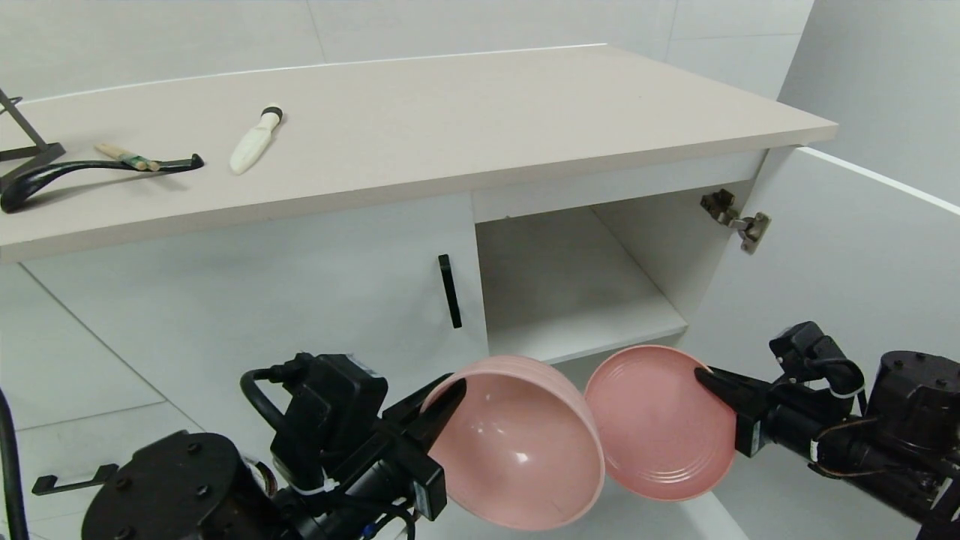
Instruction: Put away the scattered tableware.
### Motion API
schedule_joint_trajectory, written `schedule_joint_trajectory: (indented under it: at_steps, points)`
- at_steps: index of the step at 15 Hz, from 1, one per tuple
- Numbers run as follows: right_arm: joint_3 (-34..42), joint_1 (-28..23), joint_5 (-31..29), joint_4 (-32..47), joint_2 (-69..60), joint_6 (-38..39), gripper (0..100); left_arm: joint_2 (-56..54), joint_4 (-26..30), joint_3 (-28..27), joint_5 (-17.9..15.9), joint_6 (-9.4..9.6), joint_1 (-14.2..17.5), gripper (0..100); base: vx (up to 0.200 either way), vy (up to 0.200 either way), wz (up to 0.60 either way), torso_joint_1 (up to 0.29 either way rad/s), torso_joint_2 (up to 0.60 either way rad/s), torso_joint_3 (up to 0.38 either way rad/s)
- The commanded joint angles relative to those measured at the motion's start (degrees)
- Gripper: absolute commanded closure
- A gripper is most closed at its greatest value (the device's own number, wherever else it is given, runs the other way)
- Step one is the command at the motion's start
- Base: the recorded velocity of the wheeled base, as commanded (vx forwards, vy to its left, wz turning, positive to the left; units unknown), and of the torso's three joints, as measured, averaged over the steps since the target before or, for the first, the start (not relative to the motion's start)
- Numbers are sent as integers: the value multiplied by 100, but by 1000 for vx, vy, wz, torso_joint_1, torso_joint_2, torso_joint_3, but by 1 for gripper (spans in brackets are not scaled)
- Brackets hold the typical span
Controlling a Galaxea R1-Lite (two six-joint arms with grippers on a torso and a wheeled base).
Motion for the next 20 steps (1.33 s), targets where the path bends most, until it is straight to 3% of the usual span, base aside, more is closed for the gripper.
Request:
schedule_joint_trajectory:
  at_steps: [1,10,13,17,20]
  points:
    - [-101,10,2,-6,141,-5,100,-134,-8,4,4,-11,0,100,0,-200,0,2,-2,7]
    - [-1174,19,-16,-6,659,232,100,-222,-8,39,4,-73,9,100,0,0,0,0,0,0]
    - [-1411,71,-16,-6,897,267,100,-152,-8,83,4,-134,9,100,200,0,0,-1,4,5]
    - [-1833,309,-42,-6,984,636,100,-160,-8,92,-5,-126,9,100,0,0,0,0,0,0]
    - [-2052,397,-368,-6,1231,1208,100,-143,-8,294,-5,6,351,100,0,0,0,0,0,0]
